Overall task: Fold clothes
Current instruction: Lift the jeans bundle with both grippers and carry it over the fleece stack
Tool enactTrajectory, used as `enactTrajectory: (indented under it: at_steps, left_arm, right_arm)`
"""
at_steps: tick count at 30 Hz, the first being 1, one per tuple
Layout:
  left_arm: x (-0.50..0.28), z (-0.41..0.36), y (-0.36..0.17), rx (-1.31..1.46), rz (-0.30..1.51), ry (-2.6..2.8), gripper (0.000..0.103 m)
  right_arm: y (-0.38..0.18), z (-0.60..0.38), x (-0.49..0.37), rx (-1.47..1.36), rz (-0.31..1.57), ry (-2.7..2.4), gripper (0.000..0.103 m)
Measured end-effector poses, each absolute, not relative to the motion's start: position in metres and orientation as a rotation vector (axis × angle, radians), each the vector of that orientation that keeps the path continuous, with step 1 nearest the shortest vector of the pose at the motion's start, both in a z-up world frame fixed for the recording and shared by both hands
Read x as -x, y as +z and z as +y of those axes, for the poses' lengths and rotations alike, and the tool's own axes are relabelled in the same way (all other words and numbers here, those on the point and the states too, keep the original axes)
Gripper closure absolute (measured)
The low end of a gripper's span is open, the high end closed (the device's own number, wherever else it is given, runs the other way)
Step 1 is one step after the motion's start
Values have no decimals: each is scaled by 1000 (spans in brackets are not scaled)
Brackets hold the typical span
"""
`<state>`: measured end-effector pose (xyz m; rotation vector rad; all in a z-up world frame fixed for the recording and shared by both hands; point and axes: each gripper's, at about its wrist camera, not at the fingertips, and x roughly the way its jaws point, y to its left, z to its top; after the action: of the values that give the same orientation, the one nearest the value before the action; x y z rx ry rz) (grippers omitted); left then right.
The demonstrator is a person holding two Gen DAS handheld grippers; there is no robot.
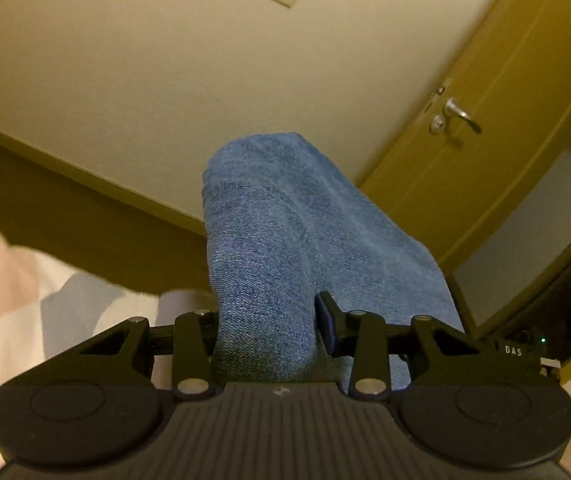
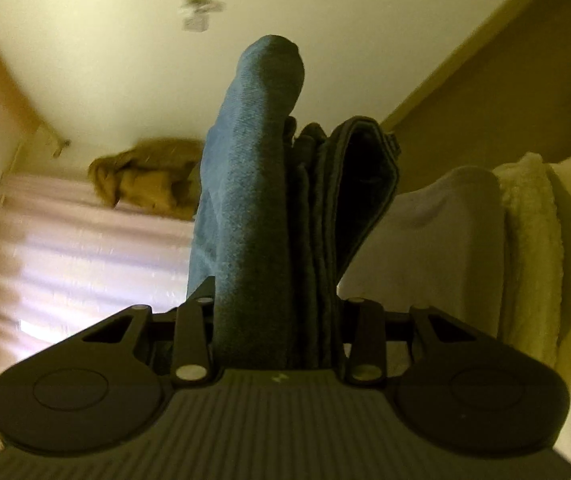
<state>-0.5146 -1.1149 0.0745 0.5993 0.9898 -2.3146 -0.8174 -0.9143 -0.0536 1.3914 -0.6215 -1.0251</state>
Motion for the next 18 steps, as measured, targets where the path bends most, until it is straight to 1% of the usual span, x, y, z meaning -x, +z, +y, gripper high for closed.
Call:
enactTrajectory:
  at_steps: [4, 7, 9, 11, 12, 14, 15, 18]
  left_arm:
    - [549, -1166, 61, -678, 983, -2344, 66]
    - [553, -1165, 40, -712, 1030, -2335, 66]
    - [555, -1164, 26, -739, 1043, -2331, 65]
    - [550, -1163, 7, -761, 1061, -2326, 63]
    - [547, -1162, 0, -760, 1071, -2326, 61]
    - [544, -1161, -6, -732, 1093, -2329, 61]
    - [542, -1160, -6, -719, 1103, -2331, 62]
    - [531, -1159, 3, -684, 1129, -2341, 63]
  right_arm:
    - [-69, -917, 814, -1451, -606, -1058, 68]
    - [-85, -921, 808, -1490, -590, -1085, 67]
    - [-95, -924, 802, -1502, -552, -1118, 65]
    - [-95, -924, 803, -1484, -506, -1158, 64]
    - [-92, -924, 804, -1476, -489, -1171, 61]
    - [-81, -926, 805, -1431, -446, -1189, 60]
    - [-79, -926, 805, -1408, -430, -1188, 66]
    - [-72, -926, 807, -1453, -449, -1153, 70]
